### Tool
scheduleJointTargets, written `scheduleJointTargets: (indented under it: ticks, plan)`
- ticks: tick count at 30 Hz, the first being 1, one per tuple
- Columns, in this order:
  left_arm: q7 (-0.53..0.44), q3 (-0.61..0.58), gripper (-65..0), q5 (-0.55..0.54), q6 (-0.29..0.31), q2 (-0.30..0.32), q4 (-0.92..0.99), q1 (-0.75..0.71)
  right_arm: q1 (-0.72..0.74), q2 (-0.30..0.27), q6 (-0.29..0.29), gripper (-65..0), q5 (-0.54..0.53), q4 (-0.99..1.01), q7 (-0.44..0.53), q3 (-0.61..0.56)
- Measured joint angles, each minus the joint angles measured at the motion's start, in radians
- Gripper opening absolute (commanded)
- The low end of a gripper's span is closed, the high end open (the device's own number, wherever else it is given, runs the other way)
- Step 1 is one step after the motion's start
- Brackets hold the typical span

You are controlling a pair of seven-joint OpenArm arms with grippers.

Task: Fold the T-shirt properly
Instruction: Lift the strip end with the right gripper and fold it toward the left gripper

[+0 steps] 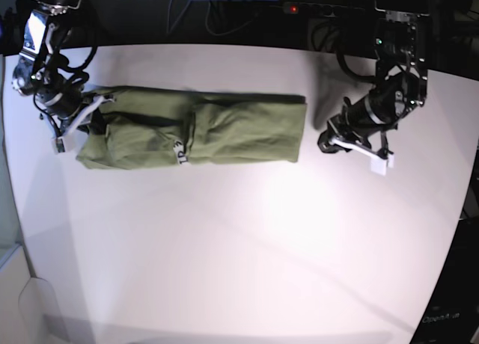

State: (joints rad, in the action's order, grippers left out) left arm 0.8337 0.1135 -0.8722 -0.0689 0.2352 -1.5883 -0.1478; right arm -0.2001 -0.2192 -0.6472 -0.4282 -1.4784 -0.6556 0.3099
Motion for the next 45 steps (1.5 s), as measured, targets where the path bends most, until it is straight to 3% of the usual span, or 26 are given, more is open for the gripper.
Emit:
scheduleJointTargets:
  ticks: [10,13,18,27,30,35,39,45]
  plan:
    - [0.009,-0.013,-63.4,-0.007,0.009,-0.067,0.086,0.004,-0.053,0.001,-0.004,-64.3,0.002,-0.224,-0.016,-0.005]
    - [0.007,-0.008,-63.4,-0.002,0.008,-0.073,0.086,0.003,-0.074,0.003,-0.004,-64.3,0.005,-0.283,-0.072,-0.005]
    - [0.008,-0.01,-63.4,0.0,0.006,-0.103,0.086,0.009,-0.1,0.046,-0.003,-64.4,-0.004,-0.383,-0.101,-0.037]
    - [0.003,-0.007,-63.4,0.005,0.005,-0.119,0.086,0.006,-0.114,0.058,-0.003,-64.4,0.003,-0.399,-0.116,-0.202]
    - [0.005,-0.008,-63.4,0.006,0.005,-0.119,0.086,0.001,-0.11,0.097,-0.003,-64.4,0.003,-0.399,-0.116,-0.241]
    - [-0.005,-0.041,-63.4,0.008,0.005,-0.109,0.088,0.001,-0.082,0.115,-0.002,-64.4,0.01,-0.4,-0.119,-0.313]
    - [-0.004,-0.054,-63.4,0.007,0.01,-0.119,0.097,0.002,-0.053,0.12,0.073,-64.4,0.004,-0.405,-0.119,-0.399]
    - [-0.011,-0.05,-63.4,-0.024,0.028,-0.114,0.158,0.012,0.02,0.121,0.138,-64.4,-0.006,-0.427,-0.165,-0.512]
